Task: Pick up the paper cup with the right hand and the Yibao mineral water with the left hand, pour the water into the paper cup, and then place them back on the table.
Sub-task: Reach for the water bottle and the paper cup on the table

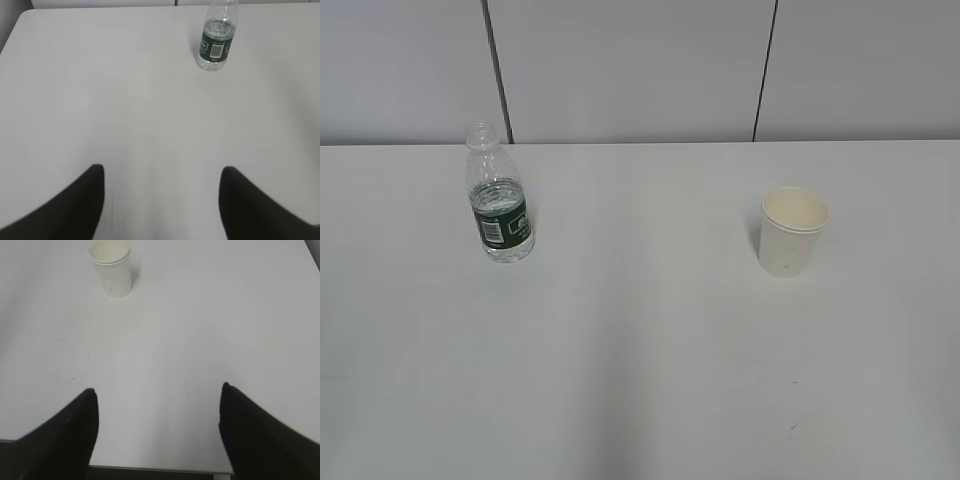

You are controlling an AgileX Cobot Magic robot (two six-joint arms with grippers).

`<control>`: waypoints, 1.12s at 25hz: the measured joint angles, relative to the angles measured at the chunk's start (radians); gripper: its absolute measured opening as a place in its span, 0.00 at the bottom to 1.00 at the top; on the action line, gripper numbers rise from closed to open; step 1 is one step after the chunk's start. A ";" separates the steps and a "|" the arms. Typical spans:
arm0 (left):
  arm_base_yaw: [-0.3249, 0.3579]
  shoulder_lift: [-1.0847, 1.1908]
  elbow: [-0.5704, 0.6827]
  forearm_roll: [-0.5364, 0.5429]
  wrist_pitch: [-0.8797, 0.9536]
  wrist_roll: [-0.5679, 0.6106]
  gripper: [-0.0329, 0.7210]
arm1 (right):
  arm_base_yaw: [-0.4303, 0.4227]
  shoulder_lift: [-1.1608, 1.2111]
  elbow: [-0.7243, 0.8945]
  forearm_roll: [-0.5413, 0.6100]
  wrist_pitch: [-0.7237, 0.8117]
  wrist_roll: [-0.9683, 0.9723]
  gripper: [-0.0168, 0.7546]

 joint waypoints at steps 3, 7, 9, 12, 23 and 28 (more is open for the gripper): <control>0.000 0.000 0.000 -0.002 0.000 0.000 0.64 | 0.000 0.000 -0.004 -0.013 -0.004 0.000 0.78; 0.000 0.000 -0.017 -0.006 -0.060 0.000 0.64 | 0.000 0.000 -0.022 -0.076 -0.100 0.000 0.78; 0.000 0.000 -0.018 -0.024 -0.171 0.000 0.64 | 0.000 0.000 -0.022 -0.091 -0.182 0.000 0.78; 0.000 0.011 -0.019 -0.046 -0.346 0.000 0.64 | 0.000 0.000 -0.022 -0.094 -0.277 0.000 0.78; 0.000 0.356 0.100 -0.051 -0.906 0.000 0.64 | 0.000 0.242 0.068 -0.110 -0.718 0.000 0.78; 0.000 0.491 0.182 -0.053 -1.099 0.000 0.64 | 0.000 0.381 0.202 -0.110 -0.998 0.034 0.78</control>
